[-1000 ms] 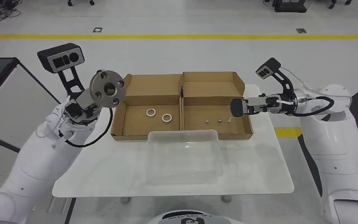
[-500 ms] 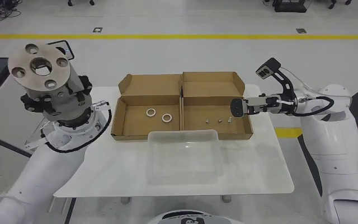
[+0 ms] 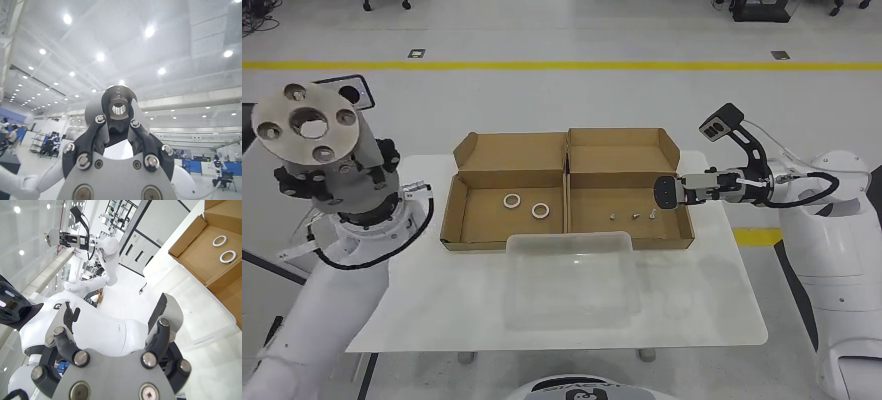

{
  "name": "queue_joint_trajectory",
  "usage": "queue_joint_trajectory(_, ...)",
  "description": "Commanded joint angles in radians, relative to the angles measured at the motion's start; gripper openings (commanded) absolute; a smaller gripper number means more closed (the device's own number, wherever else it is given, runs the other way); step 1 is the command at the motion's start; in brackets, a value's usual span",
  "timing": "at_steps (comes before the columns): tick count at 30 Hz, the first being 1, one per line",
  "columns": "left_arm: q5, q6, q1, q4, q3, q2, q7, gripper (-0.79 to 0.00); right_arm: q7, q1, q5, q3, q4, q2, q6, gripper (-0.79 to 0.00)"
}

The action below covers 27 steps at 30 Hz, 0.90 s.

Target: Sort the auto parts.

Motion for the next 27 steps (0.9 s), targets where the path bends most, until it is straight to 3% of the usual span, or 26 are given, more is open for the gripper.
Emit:
queue_joint_trajectory(1, 0.104, -0.008, 0.004, 0.02, -0.011, -0.005, 0.008, -0.785, 0.0, 0.0, 0.0, 0.0, 0.0, 0.0, 0.0, 0.0)
queue_joint_trajectory(13, 0.501, -0.012, 0.029, 0.042, -0.054, -0.025, 0.098, -0.785, 0.0, 0.0, 0.0, 0.0, 0.0, 0.0, 0.0, 0.0)
queue_joint_trajectory(18, 0.375, -0.008, 0.04, -0.01, -0.022, -0.039, 0.108, -0.785, 0.0, 0.0, 0.0, 0.0, 0.0, 0.0, 0.0, 0.0)
queue_joint_trajectory(27, 0.074, 0.042, 0.05, -0.027, -0.013, -0.063, -0.042, -0.785, 0.0, 0.0, 0.0, 0.0, 0.0, 0.0, 0.0, 0.0)
